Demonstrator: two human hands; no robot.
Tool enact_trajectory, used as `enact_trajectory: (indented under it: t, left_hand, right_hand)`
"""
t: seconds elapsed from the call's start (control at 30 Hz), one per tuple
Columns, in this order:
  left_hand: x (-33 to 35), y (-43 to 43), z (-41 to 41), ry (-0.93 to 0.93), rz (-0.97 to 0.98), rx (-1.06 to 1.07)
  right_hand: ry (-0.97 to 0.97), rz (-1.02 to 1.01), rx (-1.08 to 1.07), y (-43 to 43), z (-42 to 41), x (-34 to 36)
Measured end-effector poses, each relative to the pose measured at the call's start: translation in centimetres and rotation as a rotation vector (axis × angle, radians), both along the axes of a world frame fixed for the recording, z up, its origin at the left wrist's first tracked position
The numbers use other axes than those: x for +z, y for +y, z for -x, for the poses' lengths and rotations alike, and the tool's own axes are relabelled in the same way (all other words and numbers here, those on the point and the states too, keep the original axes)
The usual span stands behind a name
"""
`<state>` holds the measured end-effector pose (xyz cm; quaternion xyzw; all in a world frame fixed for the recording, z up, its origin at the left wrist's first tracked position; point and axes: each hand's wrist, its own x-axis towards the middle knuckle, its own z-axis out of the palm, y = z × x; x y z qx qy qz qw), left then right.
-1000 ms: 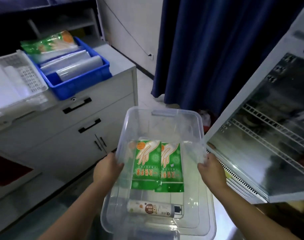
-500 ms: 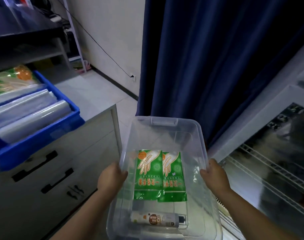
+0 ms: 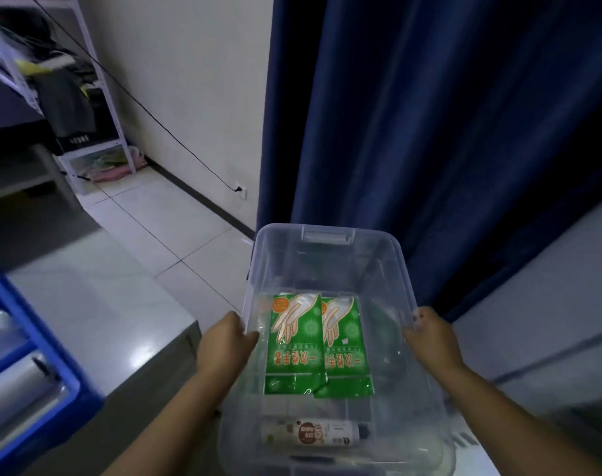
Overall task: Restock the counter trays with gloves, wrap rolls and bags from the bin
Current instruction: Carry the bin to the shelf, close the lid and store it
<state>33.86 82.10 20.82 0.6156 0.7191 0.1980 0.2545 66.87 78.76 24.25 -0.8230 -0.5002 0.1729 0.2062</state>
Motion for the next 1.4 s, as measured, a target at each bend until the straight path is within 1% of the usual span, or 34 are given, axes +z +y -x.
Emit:
enact_trajectory:
  t: [0.07, 0.23, 0.4, 0.53, 0.63, 0.7, 0.93, 1.1, 1.27, 1.4]
  left_hand:
    - [-0.1, 3.2, -0.3, -0.009, -0.009, 0.041]
    - [0.1, 12.0, -0.7, 0.037, -0.017, 0.134]
    - [0.7, 18.9, 0.0, 0.042, 0.023, 0.292]
    - [0.7, 22.7, 1.6, 0.058, 0.047, 0.423]
    - [0.5, 25.4, 3.2, 0.067, 0.072, 0.509]
    - [0.3, 27.4, 4.6, 0.038, 0.081, 0.561]
    - [-1.5, 36.3, 12.1, -0.097, 0.055, 0.694]
    - [-1.4, 42.1, 18.6, -0.085, 0.097, 0.758]
    - [-1.1, 46.2, 23.5, -0.089, 0.050, 0.829]
    - [-1.5, 48.9, 26.7, -0.081, 0.045, 0.888]
  right_hand:
    - [0.023, 0.001, 0.022, 4.5, -0.4, -0.6]
    - [0.111, -0.021, 0.129, 17.0, -0.8, -1.4]
    - [0.110, -0.010, 0.282, 28.7, 0.4, -0.7]
    - [0.082, 0.036, 0.421, 37.1, 2.8, -0.5]
    - [0.095, 0.018, 0.522, 42.6, 5.8, -0.9]
    - [0.089, 0.016, 0.569, 46.1, 7.9, -1.1]
    - [0.097, 0.031, 0.621, 57.2, 17.1, -1.7]
    - [0.031, 0.073, 0.656, 64.2, 24.4, -0.9]
    - [0.037, 0.062, 0.707, 69.8, 30.2, -0.5]
    - [0.027, 0.091, 0.780, 74.0, 34.5, -0.9]
